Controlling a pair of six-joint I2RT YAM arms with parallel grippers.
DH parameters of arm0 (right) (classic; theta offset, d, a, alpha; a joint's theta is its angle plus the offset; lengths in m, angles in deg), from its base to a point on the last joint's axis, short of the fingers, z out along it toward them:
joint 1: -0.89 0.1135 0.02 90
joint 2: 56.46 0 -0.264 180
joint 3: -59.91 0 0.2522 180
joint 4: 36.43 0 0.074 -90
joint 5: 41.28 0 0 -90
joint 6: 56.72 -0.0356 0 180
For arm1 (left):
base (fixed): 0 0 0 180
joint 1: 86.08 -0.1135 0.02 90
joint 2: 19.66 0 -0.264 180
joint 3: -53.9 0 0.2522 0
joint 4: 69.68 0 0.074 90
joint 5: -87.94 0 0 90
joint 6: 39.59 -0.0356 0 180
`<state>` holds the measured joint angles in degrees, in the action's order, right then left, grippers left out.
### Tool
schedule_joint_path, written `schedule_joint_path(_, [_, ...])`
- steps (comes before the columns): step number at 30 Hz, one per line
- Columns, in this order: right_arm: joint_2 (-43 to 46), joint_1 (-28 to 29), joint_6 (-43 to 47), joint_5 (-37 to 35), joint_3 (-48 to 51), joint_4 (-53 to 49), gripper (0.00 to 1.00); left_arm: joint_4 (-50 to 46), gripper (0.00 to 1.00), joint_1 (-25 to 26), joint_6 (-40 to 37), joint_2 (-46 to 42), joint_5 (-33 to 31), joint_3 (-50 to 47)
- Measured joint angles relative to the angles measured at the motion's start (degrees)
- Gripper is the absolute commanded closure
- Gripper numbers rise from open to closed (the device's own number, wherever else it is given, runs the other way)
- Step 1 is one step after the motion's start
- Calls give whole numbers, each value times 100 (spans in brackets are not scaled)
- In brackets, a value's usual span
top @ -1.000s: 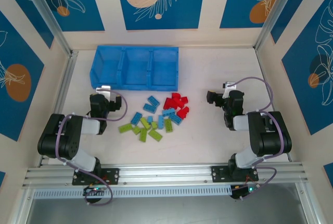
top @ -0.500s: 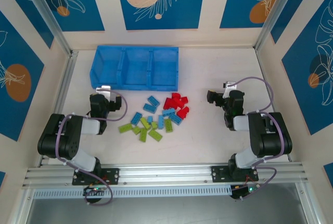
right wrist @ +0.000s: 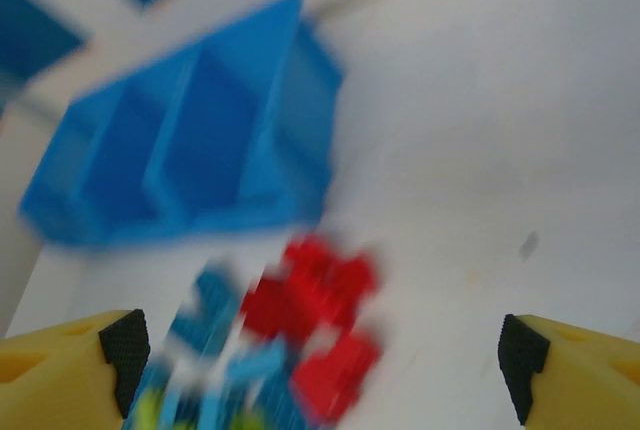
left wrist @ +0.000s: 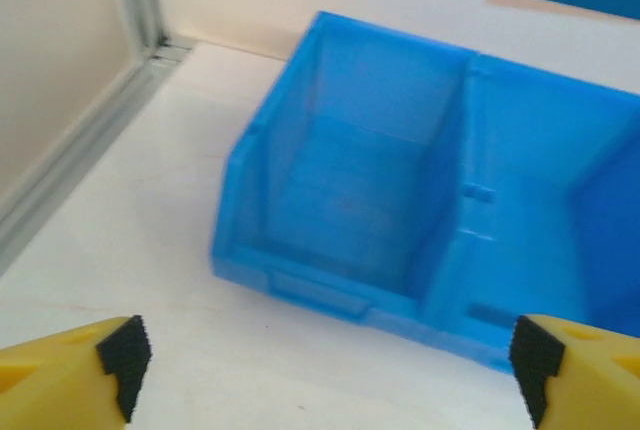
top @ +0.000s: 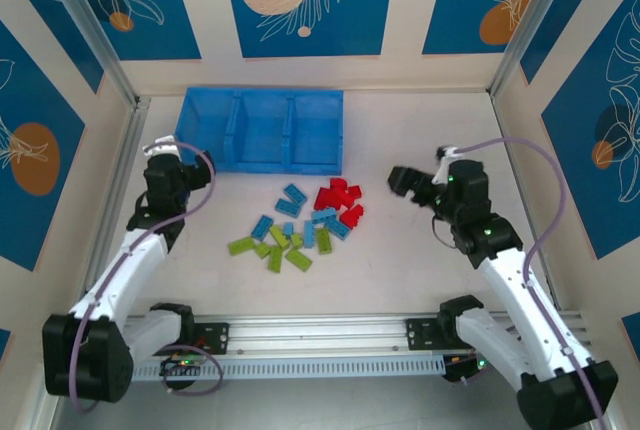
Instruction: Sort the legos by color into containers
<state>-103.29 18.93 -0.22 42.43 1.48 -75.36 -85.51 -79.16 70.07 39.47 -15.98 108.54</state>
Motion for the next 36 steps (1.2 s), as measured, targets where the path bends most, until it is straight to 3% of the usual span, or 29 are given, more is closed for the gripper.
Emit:
schedule_joint_path(3, [-345,990,-216,317,-330,-1093,8,-1200,11,354,501,48,662,614])
schedule_joint_path(7, [-673,2177,-535,391,-673,-1801,7,-2420,18,1405,793,457,1082,949])
schedule_joint_path(11, [-874,2839,-839,210,-901,-2090,7,-3178,22,1882,1045,1032,1228,883])
schedule_joint_path(14, [-1104,3021,-1008,4,-979,-2205,7,-3233,24,1902,1128,1093,1322,533])
schedule_joint_path(20, [-1427,3141,-1209,-284,-984,-2343,7,-3154,44,2063,772,1451,1547,369])
schedule_joint_path(26, [-1515,3189,-1303,-476,-1073,-2439,7,-3147,42,2065,372,2256,1749,621])
schedule_joint_path(30, [-1510,3200,-1368,-560,-1075,-2481,7,-3161,34,2065,184,2533,1829,769])
schedule_joint_path(36, [-1408,3200,-1475,-612,-1075,-2514,6,-3158,41,2065,31,3099,1681,1102])
